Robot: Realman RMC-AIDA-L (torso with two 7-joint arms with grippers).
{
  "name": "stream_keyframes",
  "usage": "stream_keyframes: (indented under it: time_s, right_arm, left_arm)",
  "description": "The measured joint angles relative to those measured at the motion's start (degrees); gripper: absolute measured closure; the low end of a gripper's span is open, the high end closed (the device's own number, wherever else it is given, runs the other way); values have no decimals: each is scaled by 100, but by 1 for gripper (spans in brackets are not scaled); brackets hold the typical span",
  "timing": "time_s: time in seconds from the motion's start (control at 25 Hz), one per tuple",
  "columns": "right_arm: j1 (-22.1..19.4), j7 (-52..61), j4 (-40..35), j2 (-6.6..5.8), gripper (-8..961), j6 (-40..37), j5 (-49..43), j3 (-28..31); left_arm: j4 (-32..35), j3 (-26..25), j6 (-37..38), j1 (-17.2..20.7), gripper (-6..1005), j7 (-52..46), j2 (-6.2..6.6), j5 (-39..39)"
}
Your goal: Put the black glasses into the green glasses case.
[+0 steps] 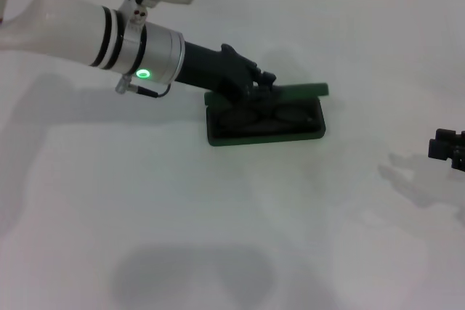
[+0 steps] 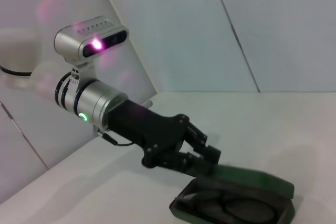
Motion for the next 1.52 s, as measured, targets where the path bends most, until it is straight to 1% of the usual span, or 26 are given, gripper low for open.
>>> stream_keyframes:
  time_s: [0.16,0.36,0.44,0.48,0.56,0.64,0.68,0.76,0.8,0.88,0.92,1.0,1.04,1.08,1.16,1.24,1.4,1.44,1.52]
  right_arm:
    - [1,-2,20,0,677,0,-1,3]
    - [7,-23,61,0,677,-1,-1,6]
    - [-15,-53,58,-1,677,-39,25,7]
    - [-39,-71,45,-3,677,-79,37,13]
    - [-74,-158,25,-7,673,-238,52,72]
    - [-41,-387,85,8,666,-552,79,186]
    - [10,-567,156,18,662,-761,159,211]
    - [82,-929,283,33,655,-1125,443,114]
    - [109,-1207,343,36,651,-1336,668,-3]
    - [121,-1764,397,52,643,-1573,1207,-337]
    - [128,-1949,416,61,640,-1576,1434,-536]
    - [154,-2204,436,61,615,-1282,1938,-1082]
    - [186,-2254,425,57,593,-1122,2087,-1311]
    - [244,-2270,406,49,572,-970,2152,-1477]
    - [409,-2274,398,41,530,-814,2198,-1675]
    - [553,-2266,434,42,487,-804,2194,-1731]
    - [711,-2248,448,51,402,-803,2195,-1779]
    - [733,-2247,450,56,356,-798,2197,-1806]
    - [770,-2247,455,56,265,-793,2206,-1882]
  left_arm:
    - [-1,12,115,0,768,-62,-73,287]
    - [19,-9,242,19,762,-32,-156,429]
    - [231,-39,386,106,760,18,-135,437]
    - [469,-80,513,197,759,28,-81,425]
    - [1184,-343,940,540,757,26,55,426]
    - [1931,-927,1494,1099,755,-14,163,439]
    - [2195,-1228,1742,1368,754,-74,186,449]
    - [2570,-1926,2338,1944,751,-136,192,483]
    - [2666,-2277,2766,2226,750,-24,173,515]
    - [2705,-2728,3403,2598,748,339,115,559]
    - [2714,-2948,3774,2838,747,547,87,619]
    - [2737,-3184,4198,3146,745,726,65,741]
    - [2760,-3272,4454,3330,707,800,65,880]
    - [2760,-3272,4454,3330,669,800,65,880]
    - [2780,-3391,4725,3629,593,886,73,1224]
    - [2767,-3439,4744,3698,517,937,62,1332]
    - [2650,-3478,4743,3755,411,1241,12,1465]
    - [2641,-3480,4743,3776,384,1316,7,1481]
    - [2611,-3526,4742,3819,381,1417,1,1504]
